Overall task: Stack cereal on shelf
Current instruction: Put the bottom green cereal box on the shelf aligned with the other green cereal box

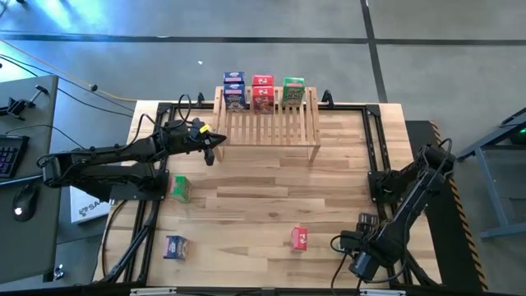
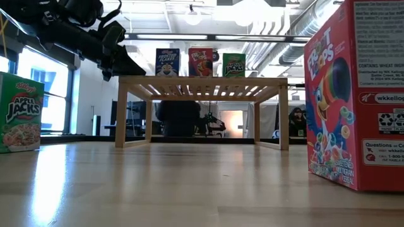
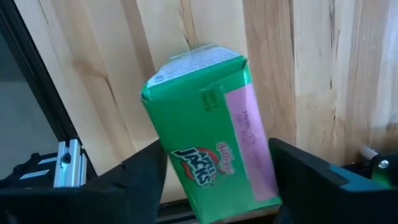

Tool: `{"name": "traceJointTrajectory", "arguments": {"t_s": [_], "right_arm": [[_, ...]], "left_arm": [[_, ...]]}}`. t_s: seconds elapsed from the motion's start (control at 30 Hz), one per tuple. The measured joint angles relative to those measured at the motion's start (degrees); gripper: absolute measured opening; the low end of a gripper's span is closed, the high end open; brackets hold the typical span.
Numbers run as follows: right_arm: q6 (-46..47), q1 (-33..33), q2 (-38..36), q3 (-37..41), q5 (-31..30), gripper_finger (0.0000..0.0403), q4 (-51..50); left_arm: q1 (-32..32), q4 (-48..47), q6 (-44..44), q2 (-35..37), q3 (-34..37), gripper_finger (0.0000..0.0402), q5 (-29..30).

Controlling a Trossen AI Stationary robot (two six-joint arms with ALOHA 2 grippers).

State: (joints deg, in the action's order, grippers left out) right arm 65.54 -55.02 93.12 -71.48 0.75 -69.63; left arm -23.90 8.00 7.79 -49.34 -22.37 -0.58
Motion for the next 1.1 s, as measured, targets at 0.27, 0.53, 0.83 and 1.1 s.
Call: {"name": "traceJointTrajectory", "arguments": {"t_s": [0.27,0.53,0.83,1.1], "right_arm": [[-3.2,3.0,0.0,-0.8,0.3,0.0179,1.1],[-18.0,13.3,0.0,-12.1,-2.1,0.0174,-6.3],[-49.1,35.9,-0.1,-29.8,-7.9,0.0174,-10.9],[-72.0,58.8,-0.1,-40.0,-5.1,0.0174,-12.1]], "left_arm": [[0.0,0.0,-0.5,0.0,0.0,0.0001,0.0],[0.0,0.2,-0.8,0.0,0.0,0.0001,0.0],[0.0,2.6,-1.6,0.0,0.0,0.0001,0.0],[0.0,2.7,-4.5,0.0,0.0,0.0001,0.0]]}}
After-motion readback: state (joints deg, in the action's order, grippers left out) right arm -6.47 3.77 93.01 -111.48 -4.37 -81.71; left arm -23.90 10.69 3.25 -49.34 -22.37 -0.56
